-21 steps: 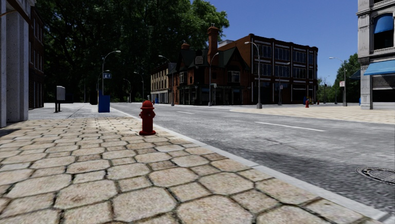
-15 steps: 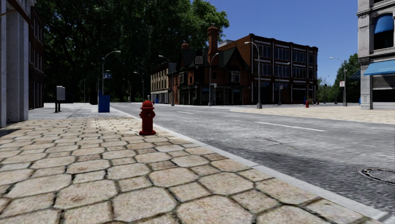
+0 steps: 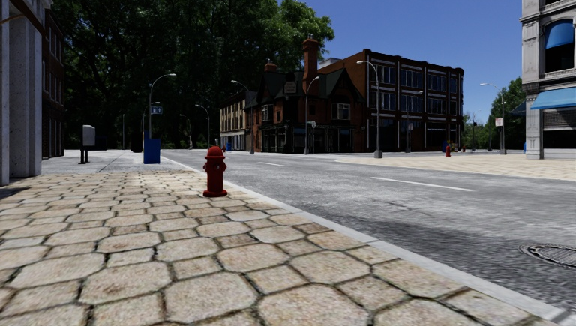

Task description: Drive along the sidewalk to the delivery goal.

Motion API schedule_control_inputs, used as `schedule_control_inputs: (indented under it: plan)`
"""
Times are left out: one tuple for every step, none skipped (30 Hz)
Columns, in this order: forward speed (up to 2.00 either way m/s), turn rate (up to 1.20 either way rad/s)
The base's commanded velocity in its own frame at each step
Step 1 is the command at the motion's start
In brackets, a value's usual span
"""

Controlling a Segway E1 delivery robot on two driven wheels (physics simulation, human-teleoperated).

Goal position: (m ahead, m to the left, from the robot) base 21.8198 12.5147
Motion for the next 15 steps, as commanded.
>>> schedule_control_inputs:
  plan:
    - [0.0, 0.0]
    - [0.0, 0.0]
    - [0.0, 0.0]
    - [0.0, 0.0]
    - [0.0, 0.0]
    - [0.0, 0.0]
    - [0.0, 0.0]
    - [0.0, 0.0]
    - [0.0, 0.0]
    - [0.05, 0.0]
    - [0.27, 0.0]
    - [0.42, 0.0]
    - [0.42, 0.0]
    - [0.49, 0.0]
    - [0.52, 0.0]
